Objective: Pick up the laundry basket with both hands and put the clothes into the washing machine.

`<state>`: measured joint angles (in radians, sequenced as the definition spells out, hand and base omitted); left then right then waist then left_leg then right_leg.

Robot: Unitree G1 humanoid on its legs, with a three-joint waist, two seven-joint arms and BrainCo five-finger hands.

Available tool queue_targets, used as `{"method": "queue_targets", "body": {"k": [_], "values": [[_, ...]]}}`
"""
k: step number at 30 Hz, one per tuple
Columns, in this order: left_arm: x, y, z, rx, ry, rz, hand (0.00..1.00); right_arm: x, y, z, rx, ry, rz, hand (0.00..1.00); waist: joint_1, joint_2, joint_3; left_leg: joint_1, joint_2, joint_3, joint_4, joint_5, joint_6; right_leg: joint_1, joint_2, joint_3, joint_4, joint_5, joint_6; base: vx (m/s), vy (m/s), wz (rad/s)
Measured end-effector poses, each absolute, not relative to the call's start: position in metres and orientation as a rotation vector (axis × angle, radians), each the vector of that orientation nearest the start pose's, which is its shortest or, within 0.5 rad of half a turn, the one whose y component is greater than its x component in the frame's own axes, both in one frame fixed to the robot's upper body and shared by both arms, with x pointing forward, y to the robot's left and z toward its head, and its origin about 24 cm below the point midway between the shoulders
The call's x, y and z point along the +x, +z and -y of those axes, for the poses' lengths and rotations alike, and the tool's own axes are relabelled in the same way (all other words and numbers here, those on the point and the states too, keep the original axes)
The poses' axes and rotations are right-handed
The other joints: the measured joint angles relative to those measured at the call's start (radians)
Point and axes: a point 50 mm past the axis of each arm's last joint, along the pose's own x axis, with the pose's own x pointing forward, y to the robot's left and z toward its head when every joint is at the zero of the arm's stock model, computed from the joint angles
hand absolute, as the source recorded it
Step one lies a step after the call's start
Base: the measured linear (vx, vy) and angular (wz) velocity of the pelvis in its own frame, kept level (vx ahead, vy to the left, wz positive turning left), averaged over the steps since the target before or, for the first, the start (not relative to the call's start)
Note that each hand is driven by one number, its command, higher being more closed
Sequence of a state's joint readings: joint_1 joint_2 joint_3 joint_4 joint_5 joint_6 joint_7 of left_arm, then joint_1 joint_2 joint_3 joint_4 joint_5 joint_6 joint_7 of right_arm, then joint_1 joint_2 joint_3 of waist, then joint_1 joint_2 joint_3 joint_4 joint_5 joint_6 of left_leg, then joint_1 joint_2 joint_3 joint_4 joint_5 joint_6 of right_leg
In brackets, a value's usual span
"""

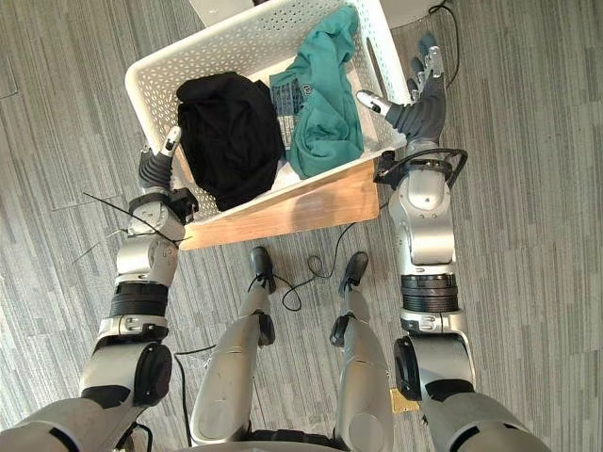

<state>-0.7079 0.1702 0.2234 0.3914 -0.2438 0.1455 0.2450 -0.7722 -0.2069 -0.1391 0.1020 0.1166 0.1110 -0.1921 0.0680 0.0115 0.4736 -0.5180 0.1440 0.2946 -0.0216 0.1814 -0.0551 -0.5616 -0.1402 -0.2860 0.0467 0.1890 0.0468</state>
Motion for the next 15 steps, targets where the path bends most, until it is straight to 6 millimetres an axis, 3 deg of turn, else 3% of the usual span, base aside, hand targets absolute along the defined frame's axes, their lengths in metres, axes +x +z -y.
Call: {"method": "queue_targets", "body": {"k": [9,15], "values": [[0.373,0.173,-0.201,-0.057,0.291,0.148,0.0,0.368,0.254,0.182,-0.099,-0.129,0.432,0.0,0.0,-0.001,0.0,-0.002,0.006,0.002,0.0,0.0,0.0,-0.002,0.0,0.0,-0.001,0.002,0.0,0.0,0.0,0.0],[0.371,0.179,-0.203,-0.052,0.301,0.162,0.0,0.386,0.255,0.19,-0.22,-0.084,0.31,0.0,0.0,-0.002,0.0,-0.006,0.013,0.002,0.0,0.001,-0.002,-0.005,0.007,-0.002,-0.003,0.002,0.0,0.0,0.0,0.0]]}}
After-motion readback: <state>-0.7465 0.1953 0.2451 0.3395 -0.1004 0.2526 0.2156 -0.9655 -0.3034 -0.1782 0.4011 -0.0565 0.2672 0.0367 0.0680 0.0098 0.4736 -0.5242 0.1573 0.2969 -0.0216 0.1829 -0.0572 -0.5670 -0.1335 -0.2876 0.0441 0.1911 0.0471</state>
